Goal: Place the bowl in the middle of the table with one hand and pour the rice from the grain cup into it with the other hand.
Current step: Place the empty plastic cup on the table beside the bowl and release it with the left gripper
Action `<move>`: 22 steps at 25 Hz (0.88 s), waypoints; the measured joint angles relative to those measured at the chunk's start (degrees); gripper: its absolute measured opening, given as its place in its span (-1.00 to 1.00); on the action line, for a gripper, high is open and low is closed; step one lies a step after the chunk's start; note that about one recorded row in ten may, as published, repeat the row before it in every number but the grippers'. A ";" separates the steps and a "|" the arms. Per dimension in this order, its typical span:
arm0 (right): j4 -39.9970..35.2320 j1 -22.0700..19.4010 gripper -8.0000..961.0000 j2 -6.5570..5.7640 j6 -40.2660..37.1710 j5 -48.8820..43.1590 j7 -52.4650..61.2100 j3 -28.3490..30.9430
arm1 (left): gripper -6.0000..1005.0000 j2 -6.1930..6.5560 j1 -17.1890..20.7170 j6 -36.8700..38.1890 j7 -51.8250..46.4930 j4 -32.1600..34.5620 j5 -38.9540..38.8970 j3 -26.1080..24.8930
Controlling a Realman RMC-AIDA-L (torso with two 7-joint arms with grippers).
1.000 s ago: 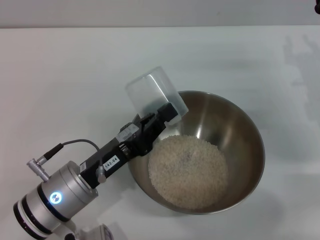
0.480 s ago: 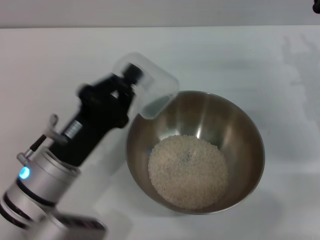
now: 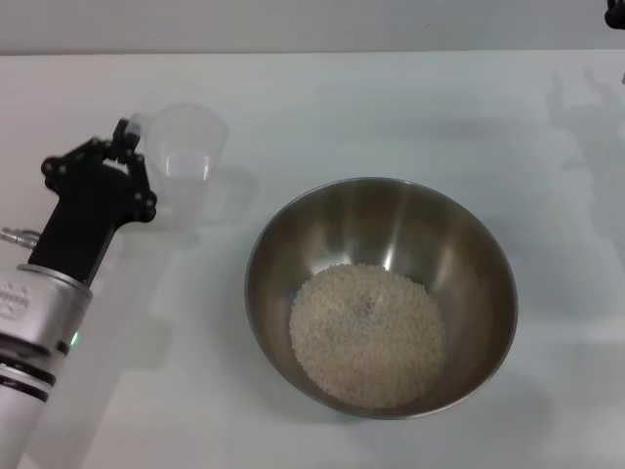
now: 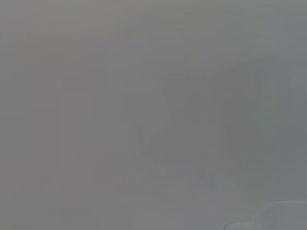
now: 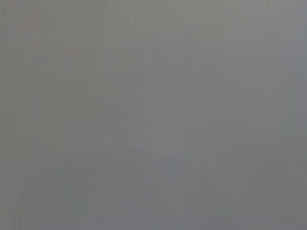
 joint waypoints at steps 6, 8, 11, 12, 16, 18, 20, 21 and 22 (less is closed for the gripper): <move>-0.03 -0.17 -0.05 0.05 -0.08 0.01 0.02 0.00 | -0.73 0.00 -0.40 -10.78 -15.49 0.13 -7.37 -0.13; -0.03 -0.21 -0.05 0.05 -0.12 0.01 0.04 0.00 | -0.72 0.00 -0.59 -12.08 -16.23 0.14 -8.30 -0.14; -0.03 -0.26 -0.05 0.05 -0.12 0.01 0.08 0.00 | -0.71 0.00 -0.81 -13.86 -16.61 0.14 -9.78 -0.16; -0.03 -0.26 -0.05 0.05 -0.12 0.01 0.11 0.00 | -0.71 0.00 -0.84 -14.25 -16.63 0.14 -9.99 -0.17; -0.02 -0.26 -0.05 0.05 -0.13 0.01 0.14 0.00 | -0.70 0.00 -0.85 -14.97 -16.66 0.14 -10.76 -0.18; -0.02 -0.26 -0.05 0.05 -0.12 0.00 0.14 0.00 | -0.69 0.00 -0.85 -15.49 -16.66 0.18 -10.98 -0.17; -0.02 -0.25 -0.05 0.05 -0.12 0.00 0.15 0.00 | -0.69 0.00 -0.85 -16.08 -16.67 0.22 -11.00 -0.17; -0.02 -0.23 -0.05 0.05 -0.13 -0.03 0.15 0.00 | -0.68 0.00 -0.85 -16.22 -16.68 0.24 -11.01 -0.17; -0.02 -0.20 -0.05 0.05 -0.12 -0.06 0.15 0.00 | -0.68 0.00 -0.85 -16.37 -16.69 0.29 -11.01 -0.17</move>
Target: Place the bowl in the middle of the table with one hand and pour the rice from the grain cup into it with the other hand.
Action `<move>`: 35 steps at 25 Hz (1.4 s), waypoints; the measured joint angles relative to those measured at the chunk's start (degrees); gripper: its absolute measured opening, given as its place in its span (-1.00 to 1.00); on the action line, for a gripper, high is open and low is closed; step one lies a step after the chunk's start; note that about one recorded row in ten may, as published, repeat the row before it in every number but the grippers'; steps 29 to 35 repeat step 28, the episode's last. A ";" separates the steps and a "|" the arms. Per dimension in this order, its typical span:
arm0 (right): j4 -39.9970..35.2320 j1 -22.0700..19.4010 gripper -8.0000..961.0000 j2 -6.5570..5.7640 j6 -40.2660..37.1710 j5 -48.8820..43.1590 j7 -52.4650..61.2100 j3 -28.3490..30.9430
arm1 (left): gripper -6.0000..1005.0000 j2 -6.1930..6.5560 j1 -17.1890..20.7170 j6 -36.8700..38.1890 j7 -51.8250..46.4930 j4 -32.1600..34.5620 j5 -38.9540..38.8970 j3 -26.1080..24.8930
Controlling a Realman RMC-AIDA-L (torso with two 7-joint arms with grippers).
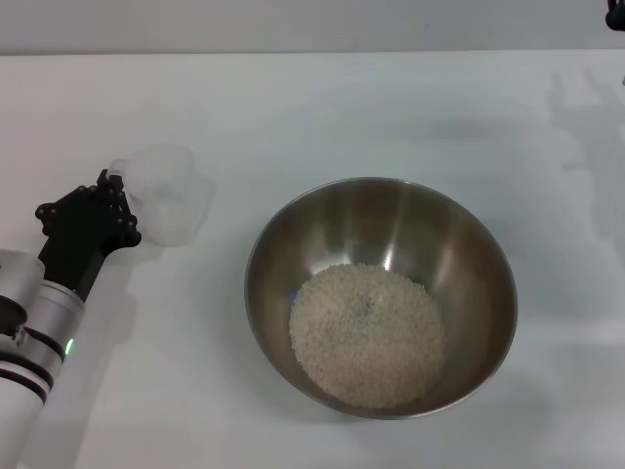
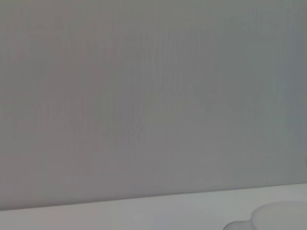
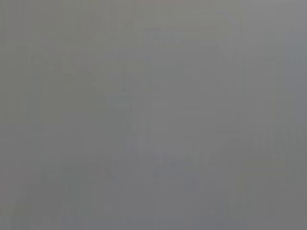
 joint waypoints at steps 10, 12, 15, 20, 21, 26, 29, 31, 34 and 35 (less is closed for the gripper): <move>0.01 0.35 -0.05 -0.14 0.20 -0.25 0.00 0.00 | -0.65 0.03 0.01 -1.05 -0.08 0.38 -0.04 0.27; 0.00 0.37 -0.05 -0.18 0.25 -0.26 0.00 0.00 | -0.64 0.17 0.78 -0.74 -0.14 0.28 0.01 0.48; 0.02 0.48 -0.05 -0.25 0.39 -0.29 0.00 0.00 | -0.45 0.27 2.85 1.75 -0.16 -0.03 0.43 0.65; 0.15 0.40 -0.05 -0.26 0.41 -0.37 -0.02 -0.22 | -0.22 0.35 6.20 8.65 -0.55 0.46 0.79 2.77; 0.17 0.28 -0.05 -0.24 0.33 -0.50 -0.05 -0.41 | -0.19 0.35 6.84 10.64 -0.98 0.56 0.82 3.44; 0.24 -0.95 -0.05 0.28 0.45 -4.41 0.12 -0.85 | -0.07 0.37 8.84 19.52 -3.71 0.79 0.83 5.19; 0.08 -1.59 -0.05 0.50 0.49 -5.82 0.80 -0.88 | -0.07 0.32 8.91 22.31 -4.49 0.82 0.84 5.34; 0.08 -1.59 -0.05 0.50 0.49 -5.82 0.80 -0.88 | -0.07 0.32 8.91 22.31 -4.49 0.82 0.84 5.34; 0.08 -1.59 -0.05 0.50 0.49 -5.82 0.80 -0.88 | -0.07 0.32 8.91 22.31 -4.49 0.82 0.84 5.34; 0.08 -1.59 -0.05 0.50 0.49 -5.82 0.80 -0.88 | -0.07 0.32 8.91 22.31 -4.49 0.82 0.84 5.34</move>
